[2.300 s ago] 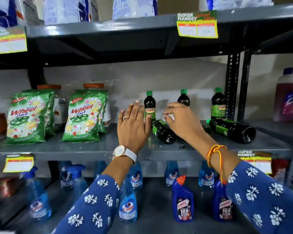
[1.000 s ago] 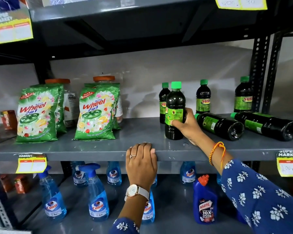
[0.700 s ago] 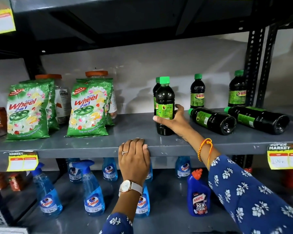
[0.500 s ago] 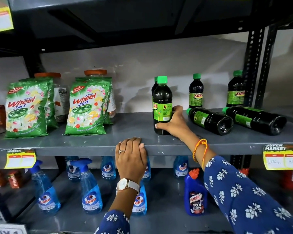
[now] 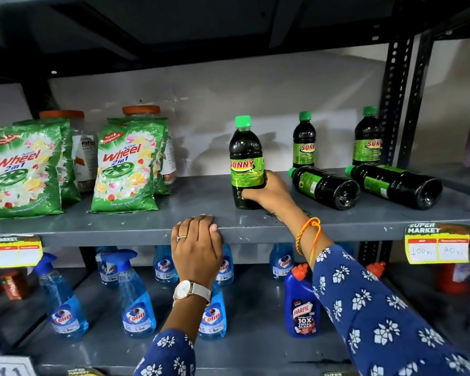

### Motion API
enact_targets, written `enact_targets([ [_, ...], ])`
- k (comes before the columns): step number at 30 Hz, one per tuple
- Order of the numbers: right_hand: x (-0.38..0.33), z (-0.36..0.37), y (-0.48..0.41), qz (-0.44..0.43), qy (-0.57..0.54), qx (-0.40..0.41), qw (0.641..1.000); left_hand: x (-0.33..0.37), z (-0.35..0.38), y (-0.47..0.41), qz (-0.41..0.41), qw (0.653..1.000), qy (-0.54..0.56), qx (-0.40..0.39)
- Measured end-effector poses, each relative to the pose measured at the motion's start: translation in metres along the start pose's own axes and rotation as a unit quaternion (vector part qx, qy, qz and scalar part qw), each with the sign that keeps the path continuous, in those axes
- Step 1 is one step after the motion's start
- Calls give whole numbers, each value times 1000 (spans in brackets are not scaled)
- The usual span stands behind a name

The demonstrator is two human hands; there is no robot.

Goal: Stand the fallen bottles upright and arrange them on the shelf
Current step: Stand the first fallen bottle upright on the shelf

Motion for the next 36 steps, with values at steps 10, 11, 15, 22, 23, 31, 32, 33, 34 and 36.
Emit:
enact_targets([
  [10,3,0,0,11,16,-3,1000,1,0,-1,-3,1000,-10,-14],
  [11,2,-1,1,10,16,-3,1000,1,0,0,-2,1000,-11,-16],
  [15,2,-2,4,16,22,2,1000,0,-1,0,-1,1000,-13,-16],
  [22,0,-4,14,10,34,-11,999,1,-2,-1,-4,1000,-13,-28],
  [23,-2,-5,18,5,35,-15,999,1,-3,-1,-5,999,-12,-30],
  [31,-16,-14,48,-28,38,-23,999,4,-5,0,-13,998,-16,-53],
  [32,-16,-15,50,-31,40,-24,998,4,-5,0,-13,998,-17,-55],
  [33,-17,-16,52,-34,43,-23,998,4,-6,0,-12,998,-18,-55],
  [34,-17,-16,53,-35,46,-23,998,4,-6,0,-12,998,-19,-56],
  [36,-17,-17,55,-39,51,-22,998,5,-6,0,-13,998,-22,-59],
])
Point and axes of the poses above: each hand's wrist, its own y-axis away from the middle knuckle, its own z-axis out of the palm, x = y × z, the point moved 8 cm from there along -y, towards the middle knuckle
